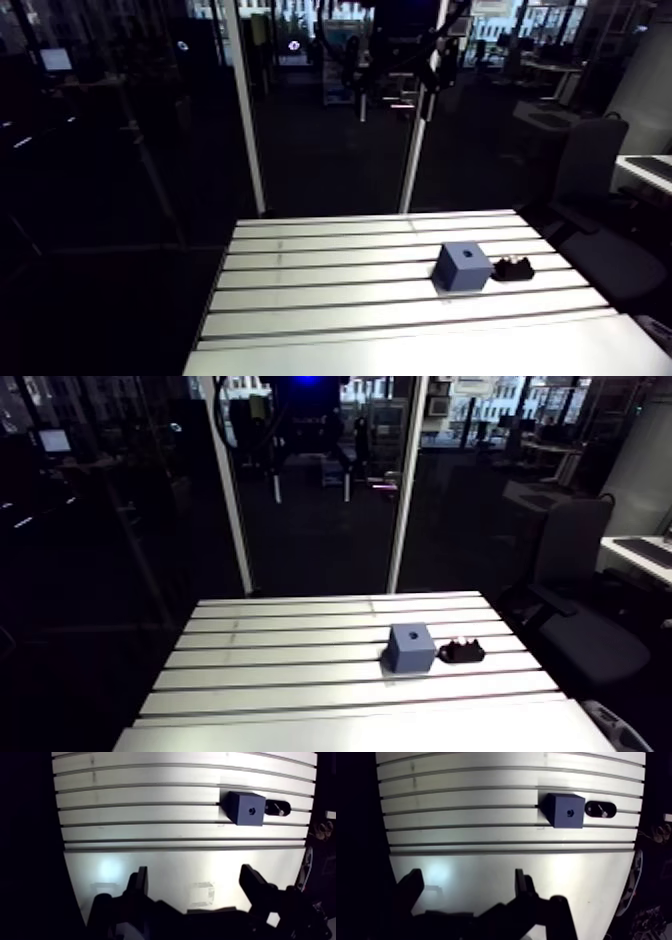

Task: Pick up the M10 bolt and insert it into the hex recess until seated.

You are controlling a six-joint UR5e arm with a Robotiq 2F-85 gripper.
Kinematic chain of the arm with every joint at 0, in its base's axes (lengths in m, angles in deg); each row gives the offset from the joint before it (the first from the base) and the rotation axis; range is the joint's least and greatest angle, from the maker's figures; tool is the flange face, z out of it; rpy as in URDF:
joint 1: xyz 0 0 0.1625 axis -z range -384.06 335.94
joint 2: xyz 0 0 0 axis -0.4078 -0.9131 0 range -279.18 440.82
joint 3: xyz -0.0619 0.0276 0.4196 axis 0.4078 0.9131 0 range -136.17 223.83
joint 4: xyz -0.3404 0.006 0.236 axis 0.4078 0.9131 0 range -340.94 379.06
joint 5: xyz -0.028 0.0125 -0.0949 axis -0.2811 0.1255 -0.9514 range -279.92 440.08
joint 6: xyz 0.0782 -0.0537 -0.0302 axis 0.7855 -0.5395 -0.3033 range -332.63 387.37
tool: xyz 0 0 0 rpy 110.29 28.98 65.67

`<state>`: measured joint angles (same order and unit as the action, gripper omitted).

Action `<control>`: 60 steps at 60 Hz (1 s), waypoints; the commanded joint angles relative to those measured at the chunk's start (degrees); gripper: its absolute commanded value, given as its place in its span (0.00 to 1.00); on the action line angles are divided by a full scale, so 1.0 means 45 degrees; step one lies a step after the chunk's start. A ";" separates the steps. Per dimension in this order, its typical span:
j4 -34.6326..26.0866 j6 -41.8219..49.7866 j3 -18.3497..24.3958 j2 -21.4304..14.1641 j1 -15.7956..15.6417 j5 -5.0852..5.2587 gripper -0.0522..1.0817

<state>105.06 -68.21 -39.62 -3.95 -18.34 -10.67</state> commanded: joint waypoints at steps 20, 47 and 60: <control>-0.0019 0.0684 -0.0039 -0.0547 -0.0608 -0.0040 0.05; 0.0000 0.0044 -0.0055 -0.0530 -0.0592 -0.0284 0.05; 0.0000 -0.1073 -0.0189 -0.0585 -0.0195 -0.0332 0.06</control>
<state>105.05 -68.97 -40.01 -6.43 -20.57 -11.86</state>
